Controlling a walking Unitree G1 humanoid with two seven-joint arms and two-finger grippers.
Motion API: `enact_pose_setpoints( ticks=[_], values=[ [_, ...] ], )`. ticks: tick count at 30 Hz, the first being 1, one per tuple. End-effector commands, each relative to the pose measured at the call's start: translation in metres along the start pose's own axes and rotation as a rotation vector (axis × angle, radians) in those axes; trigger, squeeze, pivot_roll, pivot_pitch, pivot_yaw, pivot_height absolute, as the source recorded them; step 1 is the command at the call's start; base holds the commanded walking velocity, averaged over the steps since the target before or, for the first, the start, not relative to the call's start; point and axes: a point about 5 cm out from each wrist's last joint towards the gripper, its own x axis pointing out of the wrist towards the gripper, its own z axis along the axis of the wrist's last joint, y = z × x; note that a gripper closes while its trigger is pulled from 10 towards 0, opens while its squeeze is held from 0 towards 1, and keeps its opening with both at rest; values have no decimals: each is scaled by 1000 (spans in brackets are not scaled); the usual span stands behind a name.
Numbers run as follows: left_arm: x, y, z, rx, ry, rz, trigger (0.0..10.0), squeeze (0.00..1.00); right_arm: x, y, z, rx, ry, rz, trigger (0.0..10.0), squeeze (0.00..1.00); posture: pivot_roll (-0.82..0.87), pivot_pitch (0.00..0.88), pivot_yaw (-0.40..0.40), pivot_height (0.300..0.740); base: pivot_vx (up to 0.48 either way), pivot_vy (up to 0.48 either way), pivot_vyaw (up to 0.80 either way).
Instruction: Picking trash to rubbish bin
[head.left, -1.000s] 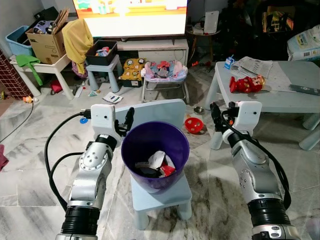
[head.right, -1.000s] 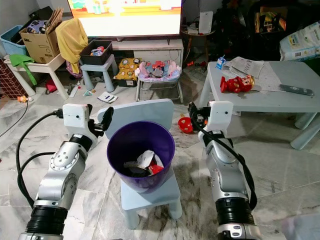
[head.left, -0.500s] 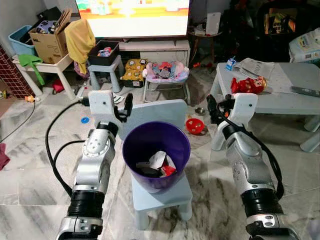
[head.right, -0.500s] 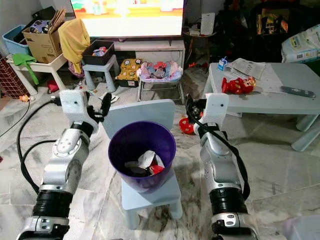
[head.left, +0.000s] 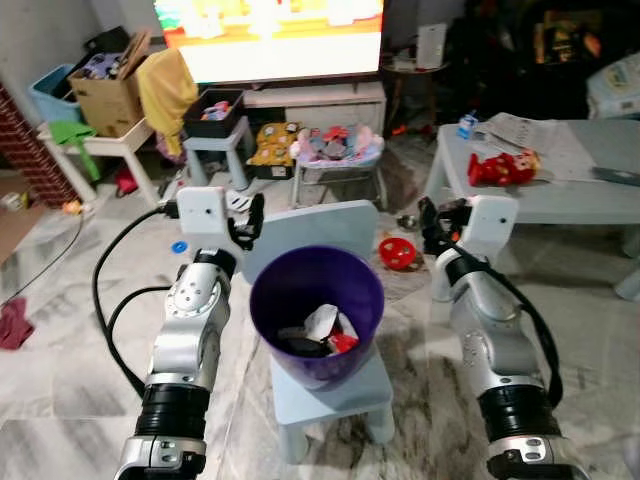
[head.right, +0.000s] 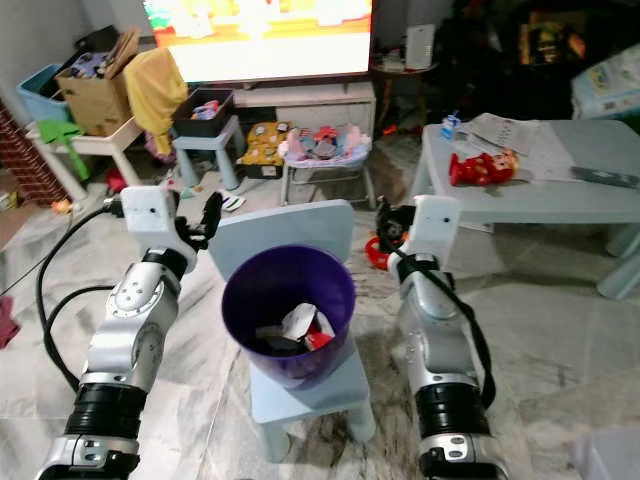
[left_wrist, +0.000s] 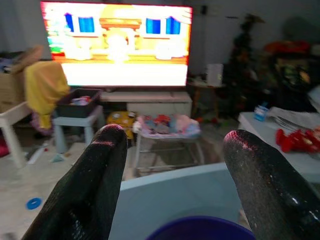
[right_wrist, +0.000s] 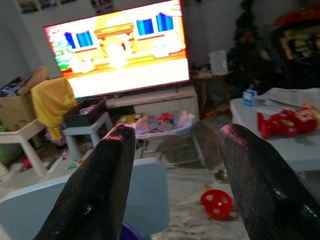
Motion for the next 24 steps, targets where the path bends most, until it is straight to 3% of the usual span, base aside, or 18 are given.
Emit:
enact_pose_setpoints(
  ticks=[1, 9, 24],
  values=[
    [-1, -2, 4, 8, -10, -12, 10000, 0, 1, 0, 6, -6, -20, 4, 10000, 0, 26, 0, 81, 740, 0, 0, 0],
    [-4, 0, 3, 1, 1, -10, 10000, 0, 3, 6, 8, -12, -24, 23, 10000, 0, 33, 0, 77, 740, 0, 0, 0],
    [-3, 1, 1, -1, 18, -7, 10000, 0, 2, 2, 7, -18, -16, 14, 10000, 0, 26, 0, 77, 740, -304, 0, 0]
  ],
)
